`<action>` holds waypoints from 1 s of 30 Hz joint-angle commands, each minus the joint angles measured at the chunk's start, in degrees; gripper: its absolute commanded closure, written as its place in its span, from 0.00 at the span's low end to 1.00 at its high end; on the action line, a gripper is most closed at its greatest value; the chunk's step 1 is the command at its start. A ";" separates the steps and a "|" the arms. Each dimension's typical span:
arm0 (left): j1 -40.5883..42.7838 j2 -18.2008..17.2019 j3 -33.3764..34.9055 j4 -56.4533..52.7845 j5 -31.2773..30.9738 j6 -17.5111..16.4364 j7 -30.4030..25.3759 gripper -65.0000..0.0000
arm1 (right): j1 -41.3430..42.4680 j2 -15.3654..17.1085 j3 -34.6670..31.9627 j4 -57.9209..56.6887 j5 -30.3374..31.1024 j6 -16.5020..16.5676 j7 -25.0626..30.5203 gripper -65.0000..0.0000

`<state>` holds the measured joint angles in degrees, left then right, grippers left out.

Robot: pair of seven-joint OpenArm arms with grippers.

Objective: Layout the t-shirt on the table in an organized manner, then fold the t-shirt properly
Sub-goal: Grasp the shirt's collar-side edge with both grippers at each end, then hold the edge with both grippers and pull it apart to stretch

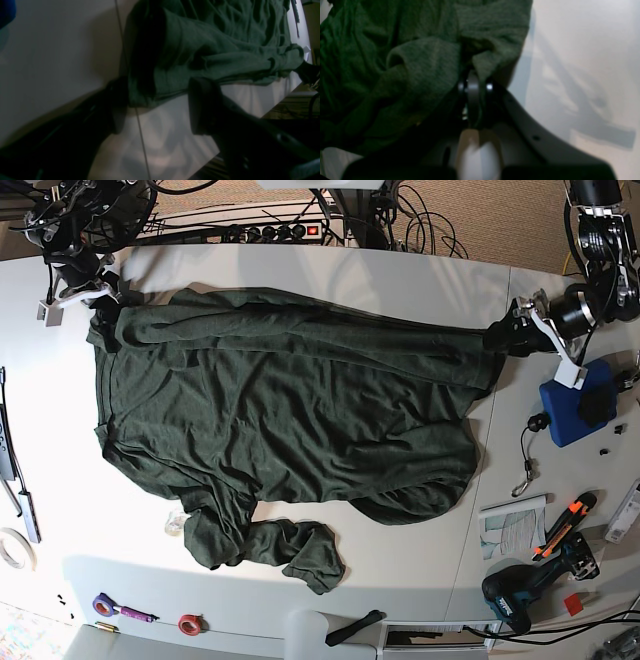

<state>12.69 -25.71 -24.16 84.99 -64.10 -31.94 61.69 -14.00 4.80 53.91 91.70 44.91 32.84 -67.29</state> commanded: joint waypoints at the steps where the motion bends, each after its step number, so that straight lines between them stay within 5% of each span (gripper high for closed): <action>1: -0.17 -0.74 -0.26 0.42 0.02 0.04 0.15 0.41 | -0.13 0.90 0.13 0.44 -0.37 -0.07 -0.42 1.00; 30: -0.20 0.20 1.55 0.42 -2.47 -0.85 1.31 0.49 | -0.13 0.87 0.13 0.44 -0.35 -0.07 -0.39 1.00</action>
<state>12.67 -24.67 -22.50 84.93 -66.13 -32.82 62.92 -14.00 4.80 53.93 91.70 44.91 32.84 -67.29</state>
